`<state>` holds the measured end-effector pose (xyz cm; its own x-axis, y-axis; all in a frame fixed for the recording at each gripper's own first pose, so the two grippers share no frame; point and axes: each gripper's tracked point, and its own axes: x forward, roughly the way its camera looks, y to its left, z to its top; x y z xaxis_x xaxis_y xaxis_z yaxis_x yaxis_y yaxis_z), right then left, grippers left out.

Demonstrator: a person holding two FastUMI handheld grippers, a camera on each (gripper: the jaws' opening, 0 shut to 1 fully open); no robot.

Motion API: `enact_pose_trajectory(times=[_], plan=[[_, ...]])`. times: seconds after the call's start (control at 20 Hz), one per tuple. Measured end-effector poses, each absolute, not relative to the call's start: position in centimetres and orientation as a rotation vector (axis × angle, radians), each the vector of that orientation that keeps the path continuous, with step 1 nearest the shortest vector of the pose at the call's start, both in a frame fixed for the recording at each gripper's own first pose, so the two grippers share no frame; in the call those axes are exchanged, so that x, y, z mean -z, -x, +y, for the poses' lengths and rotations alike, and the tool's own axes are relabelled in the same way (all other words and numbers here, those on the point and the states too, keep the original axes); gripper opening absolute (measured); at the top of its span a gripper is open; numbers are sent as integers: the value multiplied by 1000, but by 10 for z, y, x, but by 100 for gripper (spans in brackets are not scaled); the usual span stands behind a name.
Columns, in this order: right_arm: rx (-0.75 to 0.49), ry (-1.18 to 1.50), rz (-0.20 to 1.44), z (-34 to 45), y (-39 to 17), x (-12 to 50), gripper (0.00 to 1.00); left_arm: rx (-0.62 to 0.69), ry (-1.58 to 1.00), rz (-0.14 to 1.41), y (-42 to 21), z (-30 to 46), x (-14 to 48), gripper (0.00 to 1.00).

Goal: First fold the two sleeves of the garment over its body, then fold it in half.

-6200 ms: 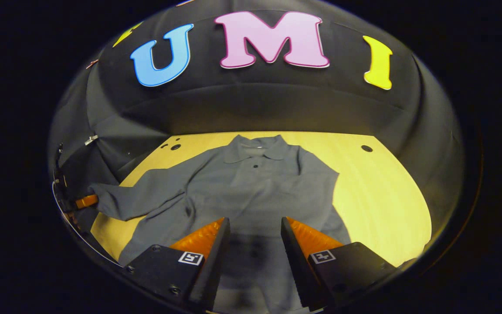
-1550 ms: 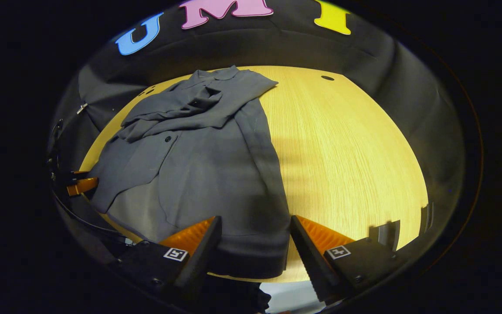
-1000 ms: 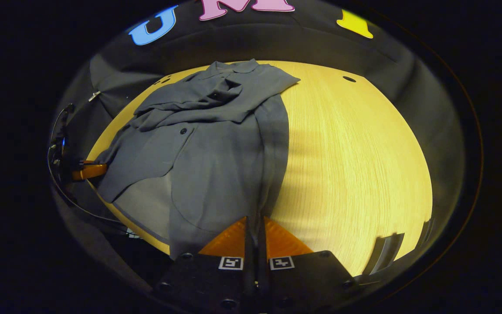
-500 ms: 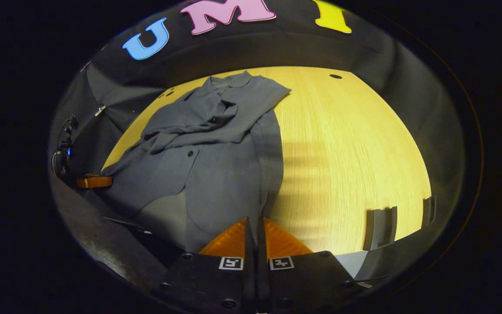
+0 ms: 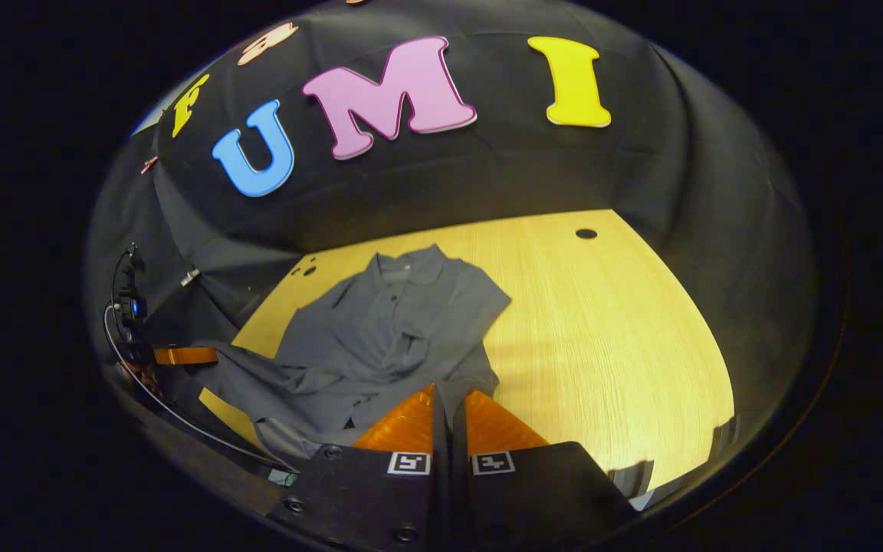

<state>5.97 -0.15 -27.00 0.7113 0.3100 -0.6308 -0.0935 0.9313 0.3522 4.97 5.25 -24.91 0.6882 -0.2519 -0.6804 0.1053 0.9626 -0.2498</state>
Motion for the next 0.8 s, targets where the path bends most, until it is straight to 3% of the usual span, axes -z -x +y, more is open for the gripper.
enact_pose_trajectory(times=[0.4, 0.8], plan=[[-176, -351, 569, -10, -168, 228, 5, 174, 227, 619, -150, 66, 195, 5], [-141, -326, 544, -11, -272, 255, 5, 118, 215, 596, -248, 89, 205, 5]])
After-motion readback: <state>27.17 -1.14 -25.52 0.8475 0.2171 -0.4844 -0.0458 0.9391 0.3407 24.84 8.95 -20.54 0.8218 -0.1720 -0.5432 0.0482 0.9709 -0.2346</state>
